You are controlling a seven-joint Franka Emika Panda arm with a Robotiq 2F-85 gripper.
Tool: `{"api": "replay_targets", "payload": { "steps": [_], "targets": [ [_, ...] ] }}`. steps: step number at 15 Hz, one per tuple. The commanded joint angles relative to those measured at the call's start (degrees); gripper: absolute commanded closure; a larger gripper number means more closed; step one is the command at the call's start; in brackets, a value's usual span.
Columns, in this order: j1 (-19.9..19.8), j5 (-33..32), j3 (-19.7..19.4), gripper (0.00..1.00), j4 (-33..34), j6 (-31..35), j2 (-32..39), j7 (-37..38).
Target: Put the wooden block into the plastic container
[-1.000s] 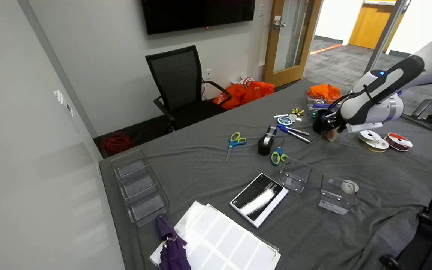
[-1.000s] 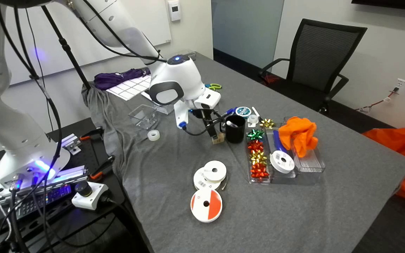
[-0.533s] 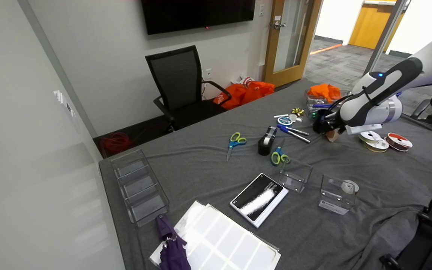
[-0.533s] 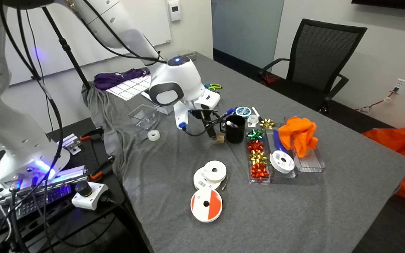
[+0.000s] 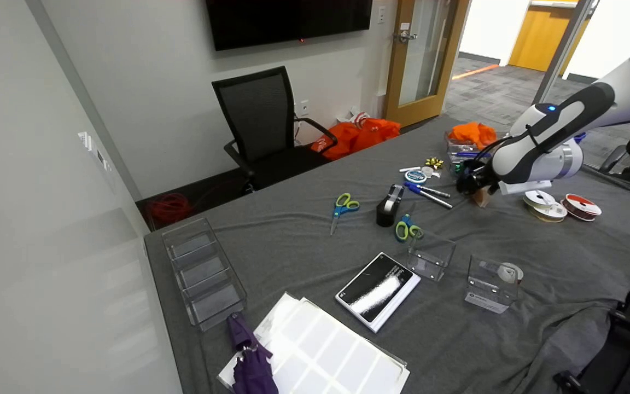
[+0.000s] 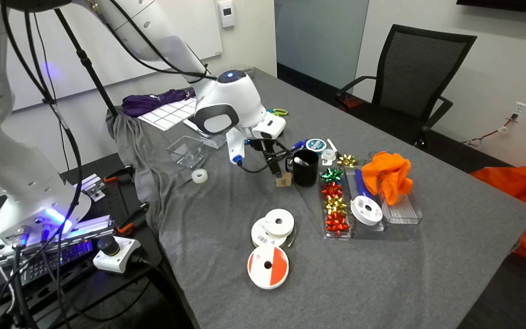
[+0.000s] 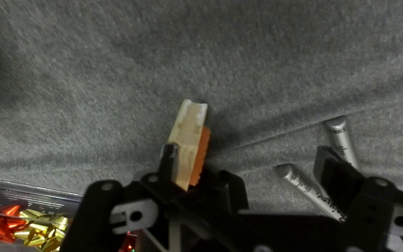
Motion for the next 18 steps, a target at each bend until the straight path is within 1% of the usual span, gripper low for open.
{"api": "replay_targets", "payload": {
  "steps": [1, 5, 7, 11, 13, 15, 18],
  "targets": [
    [-1.8, -0.7, 2.1, 0.0, -0.2, 0.8, -0.3, 0.5],
    [-3.0, -0.9, 3.1, 0.0, -0.6, 0.8, -0.8, -0.5],
    [-4.7, -0.8, 4.3, 0.0, -1.1, 0.7, -1.4, -1.6],
    [-9.6, -0.3, 8.0, 0.0, -1.7, 0.2, -2.7, -4.1],
    [-10.6, -0.4, 8.2, 0.0, -1.7, 0.0, -3.1, -4.5],
    [-10.5, -0.8, 7.3, 0.0, -1.6, 0.1, -2.9, -4.5],
    [-9.2, -1.1, 5.8, 0.0, -0.9, 0.6, -1.6, -3.6]
  ]
}}
